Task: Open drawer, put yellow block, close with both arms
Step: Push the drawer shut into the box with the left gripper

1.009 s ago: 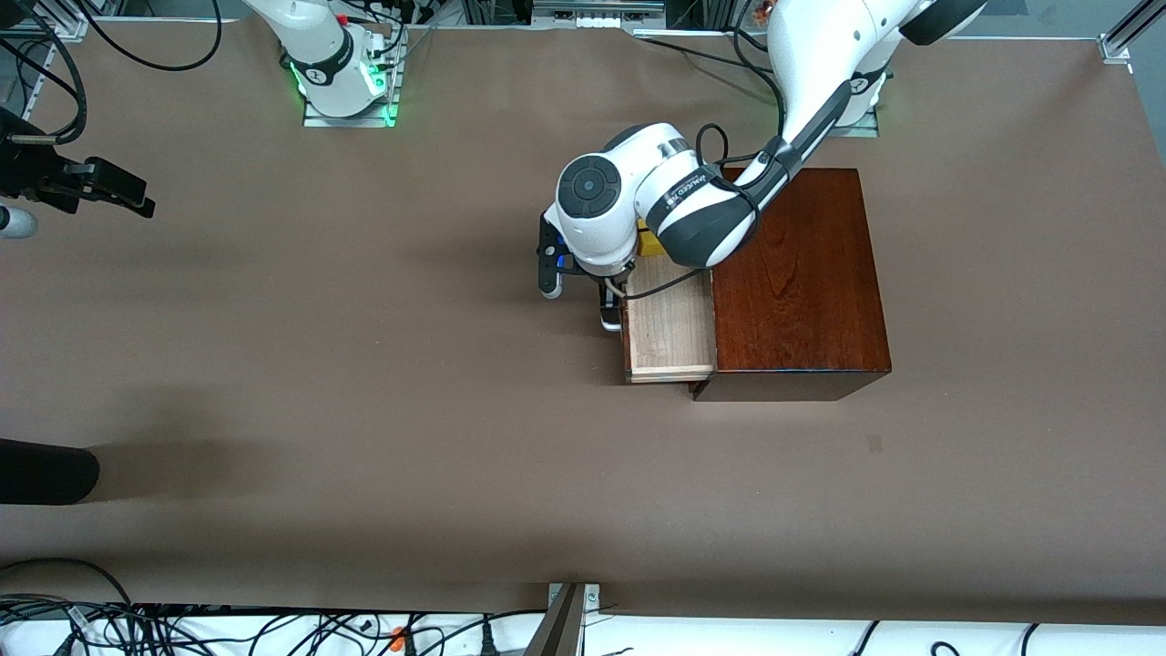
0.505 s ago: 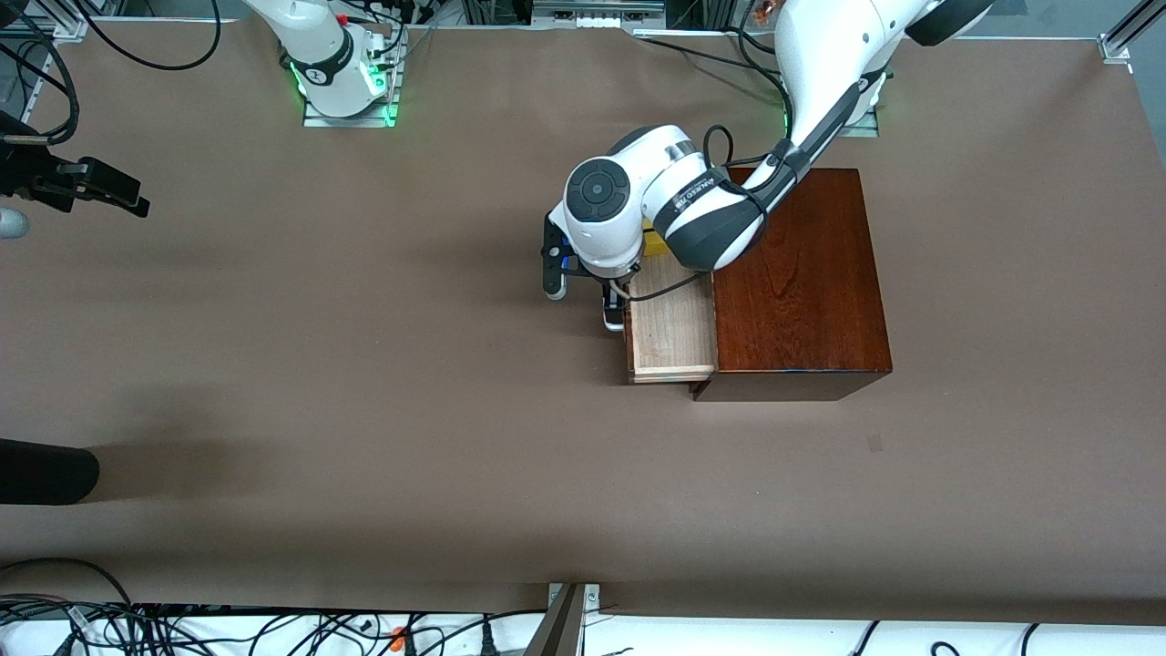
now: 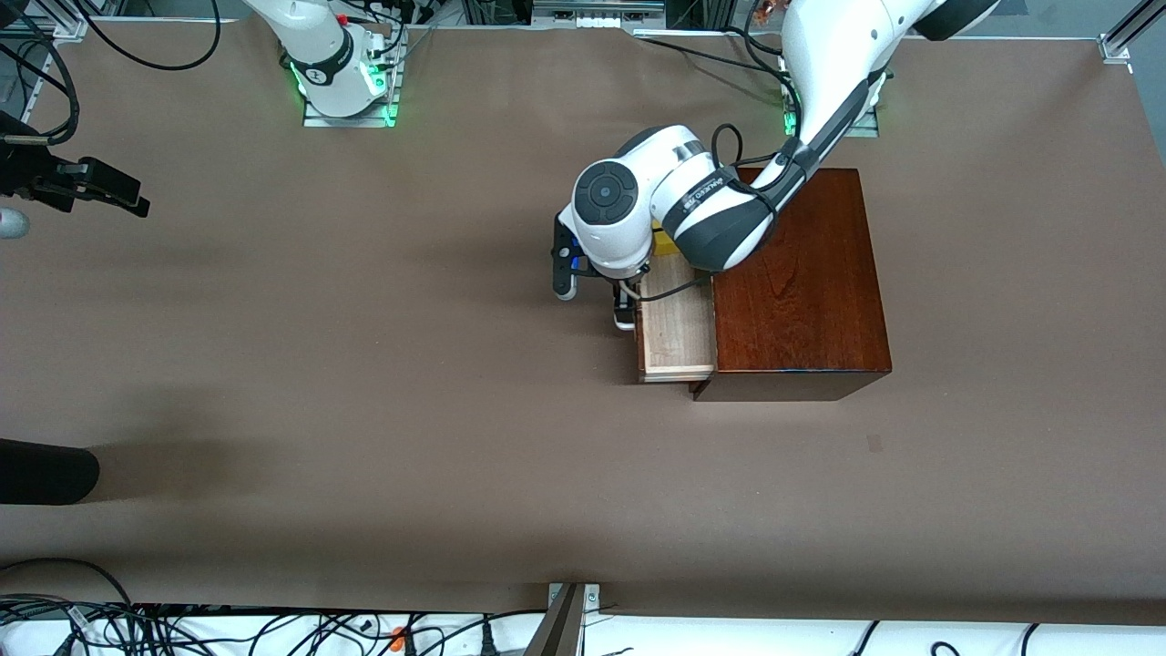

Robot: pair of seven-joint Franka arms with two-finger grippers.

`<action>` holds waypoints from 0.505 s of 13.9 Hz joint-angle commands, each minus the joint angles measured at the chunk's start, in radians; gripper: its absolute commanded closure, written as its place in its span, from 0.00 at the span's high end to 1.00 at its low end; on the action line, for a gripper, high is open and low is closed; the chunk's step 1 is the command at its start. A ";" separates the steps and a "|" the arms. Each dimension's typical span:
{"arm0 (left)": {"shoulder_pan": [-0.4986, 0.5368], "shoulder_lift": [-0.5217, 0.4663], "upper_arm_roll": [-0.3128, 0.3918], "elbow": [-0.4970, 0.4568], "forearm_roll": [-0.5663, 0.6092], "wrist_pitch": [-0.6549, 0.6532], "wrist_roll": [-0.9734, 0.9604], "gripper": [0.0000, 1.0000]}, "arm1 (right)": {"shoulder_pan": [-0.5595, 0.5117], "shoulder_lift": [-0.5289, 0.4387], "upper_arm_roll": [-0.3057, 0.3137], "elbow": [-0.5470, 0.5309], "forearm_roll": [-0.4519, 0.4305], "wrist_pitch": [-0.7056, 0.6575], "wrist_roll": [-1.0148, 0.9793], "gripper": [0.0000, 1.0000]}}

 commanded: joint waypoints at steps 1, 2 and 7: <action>0.035 -0.086 0.031 -0.073 0.030 -0.071 0.031 1.00 | -0.014 -0.004 0.009 0.006 0.001 -0.014 -0.011 1.00; 0.038 -0.087 0.033 -0.074 0.030 -0.080 0.031 1.00 | -0.014 -0.004 0.009 0.006 0.001 -0.016 -0.013 1.00; 0.065 -0.086 0.033 -0.074 0.035 -0.137 0.031 1.00 | -0.014 -0.004 0.009 0.006 0.001 -0.016 -0.013 1.00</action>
